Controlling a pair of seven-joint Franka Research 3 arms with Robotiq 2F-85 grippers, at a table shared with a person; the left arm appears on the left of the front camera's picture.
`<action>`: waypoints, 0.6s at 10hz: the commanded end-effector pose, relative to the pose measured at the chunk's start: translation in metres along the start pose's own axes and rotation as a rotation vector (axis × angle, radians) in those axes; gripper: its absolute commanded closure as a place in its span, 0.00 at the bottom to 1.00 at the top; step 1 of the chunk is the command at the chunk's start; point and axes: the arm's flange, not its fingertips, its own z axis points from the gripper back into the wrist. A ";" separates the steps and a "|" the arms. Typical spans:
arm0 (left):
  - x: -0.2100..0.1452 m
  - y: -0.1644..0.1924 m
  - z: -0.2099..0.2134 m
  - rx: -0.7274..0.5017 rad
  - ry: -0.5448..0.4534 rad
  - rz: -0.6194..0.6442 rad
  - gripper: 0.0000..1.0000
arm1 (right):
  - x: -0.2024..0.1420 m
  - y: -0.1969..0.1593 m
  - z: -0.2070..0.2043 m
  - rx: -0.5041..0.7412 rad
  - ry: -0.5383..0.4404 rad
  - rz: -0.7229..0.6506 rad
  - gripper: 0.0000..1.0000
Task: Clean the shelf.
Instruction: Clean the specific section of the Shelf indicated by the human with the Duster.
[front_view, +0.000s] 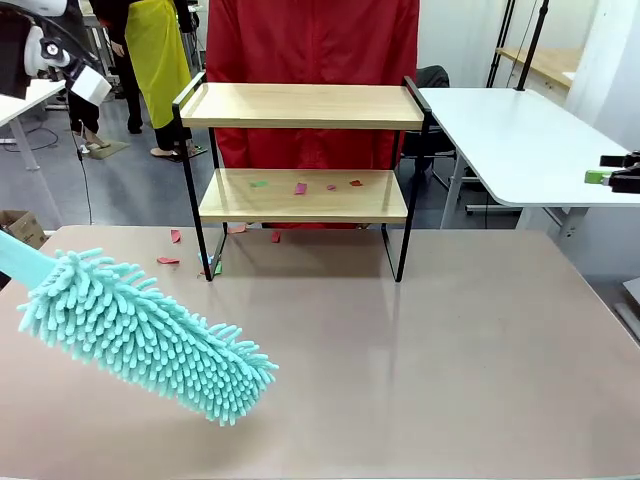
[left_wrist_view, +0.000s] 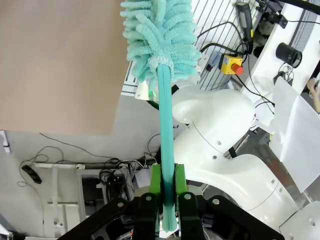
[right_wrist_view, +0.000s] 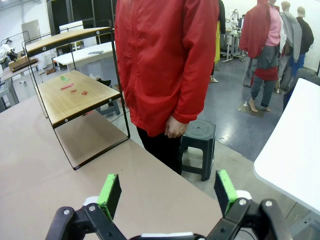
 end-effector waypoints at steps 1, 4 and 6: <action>-0.008 -0.007 0.007 -0.003 0.000 0.006 0.87 | 0.005 0.003 -0.002 -0.016 0.015 -0.010 0.00; -0.008 -0.007 0.007 -0.003 0.000 0.006 0.87 | 0.005 0.003 -0.002 -0.016 0.015 -0.010 0.00; -0.008 -0.007 0.007 -0.003 0.000 0.006 0.87 | 0.005 0.003 -0.002 -0.016 0.015 -0.010 0.00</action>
